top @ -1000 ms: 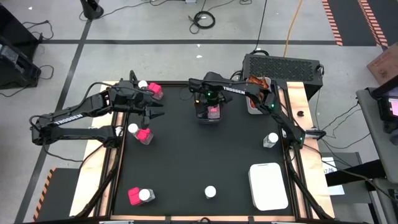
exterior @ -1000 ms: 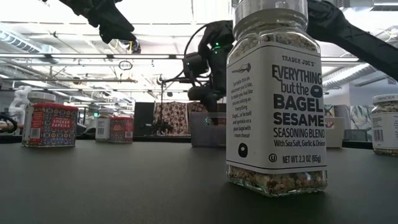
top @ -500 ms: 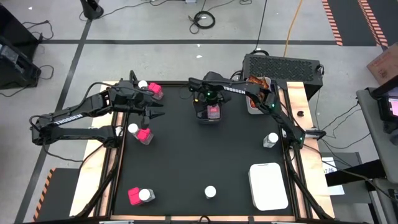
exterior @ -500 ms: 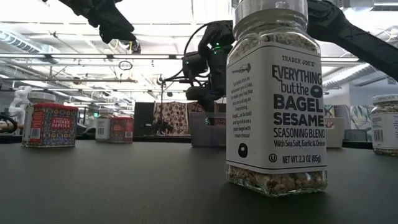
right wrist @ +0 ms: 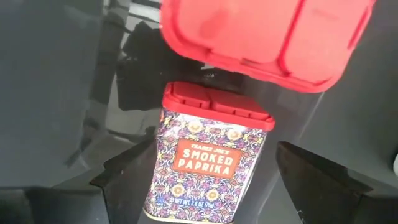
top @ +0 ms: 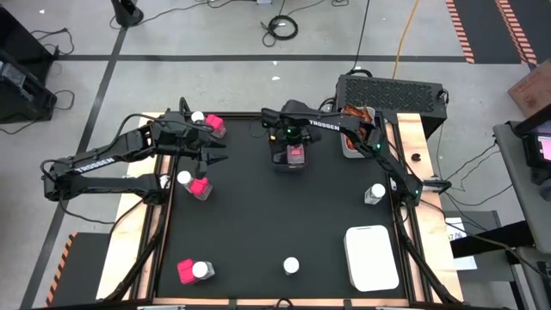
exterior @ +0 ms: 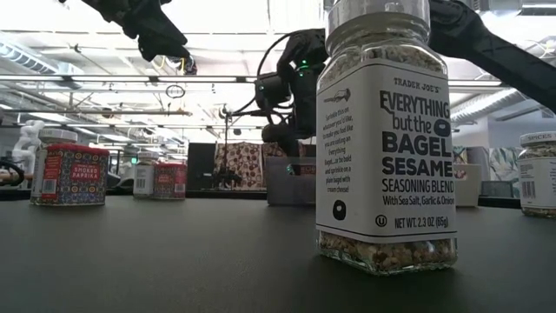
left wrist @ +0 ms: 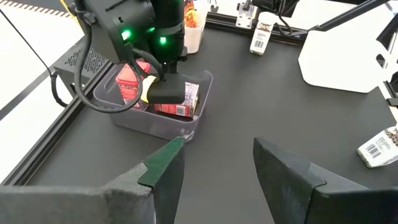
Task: Sort spices by type
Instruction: Adjust the red seasoning can in the black transparent bin
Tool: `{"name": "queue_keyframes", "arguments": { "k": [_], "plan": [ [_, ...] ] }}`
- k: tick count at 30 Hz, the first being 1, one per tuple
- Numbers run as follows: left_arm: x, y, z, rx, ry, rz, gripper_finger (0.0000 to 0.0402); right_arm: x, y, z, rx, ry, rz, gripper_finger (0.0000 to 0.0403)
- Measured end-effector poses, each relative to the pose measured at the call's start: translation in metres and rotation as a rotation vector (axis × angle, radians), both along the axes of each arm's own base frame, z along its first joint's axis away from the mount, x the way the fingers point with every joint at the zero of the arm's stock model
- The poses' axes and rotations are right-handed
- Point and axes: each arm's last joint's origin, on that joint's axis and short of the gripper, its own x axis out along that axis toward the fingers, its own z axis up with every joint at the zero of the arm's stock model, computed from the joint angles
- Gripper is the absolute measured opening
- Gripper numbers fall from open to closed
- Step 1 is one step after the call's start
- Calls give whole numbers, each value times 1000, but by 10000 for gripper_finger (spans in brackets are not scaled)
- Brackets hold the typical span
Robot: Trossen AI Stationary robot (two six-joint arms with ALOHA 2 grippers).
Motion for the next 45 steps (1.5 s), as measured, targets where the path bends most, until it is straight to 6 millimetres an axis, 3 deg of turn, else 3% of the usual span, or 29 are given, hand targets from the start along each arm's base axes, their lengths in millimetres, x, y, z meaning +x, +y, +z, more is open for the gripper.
{"name": "queue_keyframes", "arguments": {
  "k": [10,17,36,45],
  "plan": [
    [0,0,-1,-15,7,6,194,7,3,-13,-20,-65,-40,325],
    [0,0,0,5,2,-3,194,15,9,-14,-41,-105,42,325],
    [2,1,0,-17,-6,10,194,17,16,-21,-23,-77,68,333],
    [2,1,0,-18,-3,10,194,21,16,-36,6,-63,97,333]
  ]
}}
